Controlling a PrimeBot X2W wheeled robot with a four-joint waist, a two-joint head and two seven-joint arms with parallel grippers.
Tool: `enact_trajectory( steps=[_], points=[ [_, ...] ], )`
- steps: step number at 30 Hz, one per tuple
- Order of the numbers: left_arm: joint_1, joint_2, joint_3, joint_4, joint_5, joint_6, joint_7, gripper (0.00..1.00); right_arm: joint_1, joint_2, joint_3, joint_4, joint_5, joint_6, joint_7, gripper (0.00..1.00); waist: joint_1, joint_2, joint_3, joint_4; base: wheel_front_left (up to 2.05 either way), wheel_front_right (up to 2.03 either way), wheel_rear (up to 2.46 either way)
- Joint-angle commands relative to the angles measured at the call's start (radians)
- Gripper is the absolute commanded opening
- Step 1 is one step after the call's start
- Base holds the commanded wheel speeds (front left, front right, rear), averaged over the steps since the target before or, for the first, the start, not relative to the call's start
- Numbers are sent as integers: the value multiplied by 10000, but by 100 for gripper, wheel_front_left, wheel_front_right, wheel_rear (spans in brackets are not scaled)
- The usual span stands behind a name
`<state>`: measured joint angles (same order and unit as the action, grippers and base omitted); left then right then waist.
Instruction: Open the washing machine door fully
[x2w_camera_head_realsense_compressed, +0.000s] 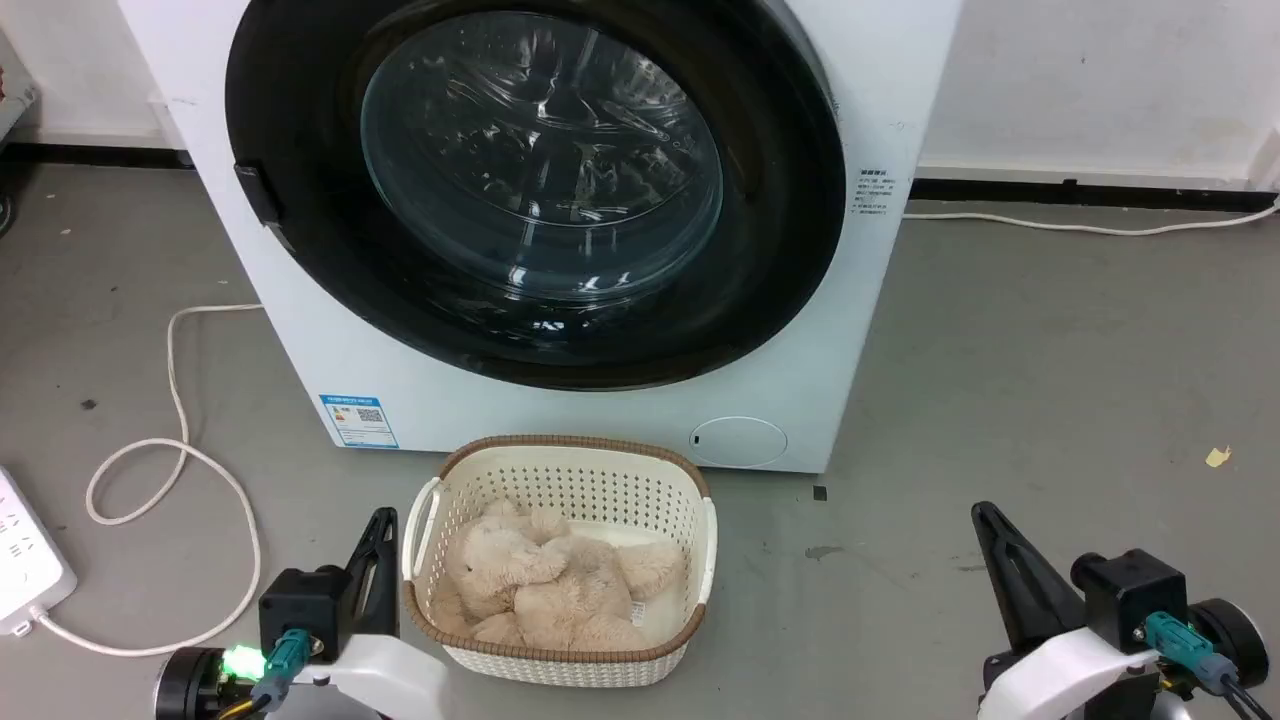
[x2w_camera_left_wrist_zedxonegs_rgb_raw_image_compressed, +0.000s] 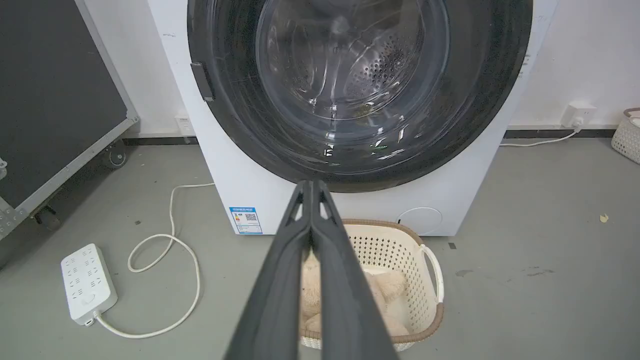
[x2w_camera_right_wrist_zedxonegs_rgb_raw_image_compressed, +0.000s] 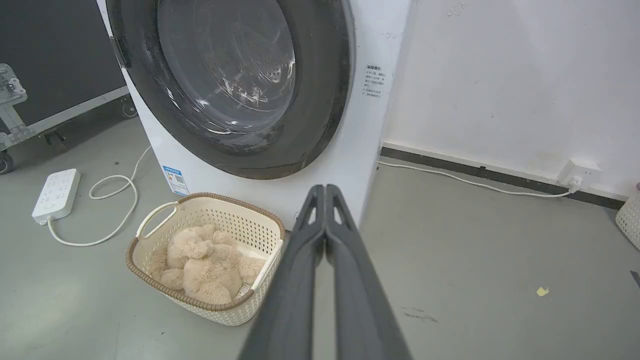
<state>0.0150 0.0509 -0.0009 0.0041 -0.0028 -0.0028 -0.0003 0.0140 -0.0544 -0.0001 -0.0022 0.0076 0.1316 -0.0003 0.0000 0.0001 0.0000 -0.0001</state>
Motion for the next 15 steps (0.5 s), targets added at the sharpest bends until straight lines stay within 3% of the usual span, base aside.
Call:
enact_trajectory(
  steps=[1,15],
  points=[
    [-150,-7,9,-41,28,28,3,0,-140,41,1,22,-76,-9,3,0,0,-1,0,1,0,0,0],
    [-150,-7,9,-41,28,28,3,0,-140,41,1,22,-76,-9,3,0,0,-1,0,1,0,0,0]
  ],
)
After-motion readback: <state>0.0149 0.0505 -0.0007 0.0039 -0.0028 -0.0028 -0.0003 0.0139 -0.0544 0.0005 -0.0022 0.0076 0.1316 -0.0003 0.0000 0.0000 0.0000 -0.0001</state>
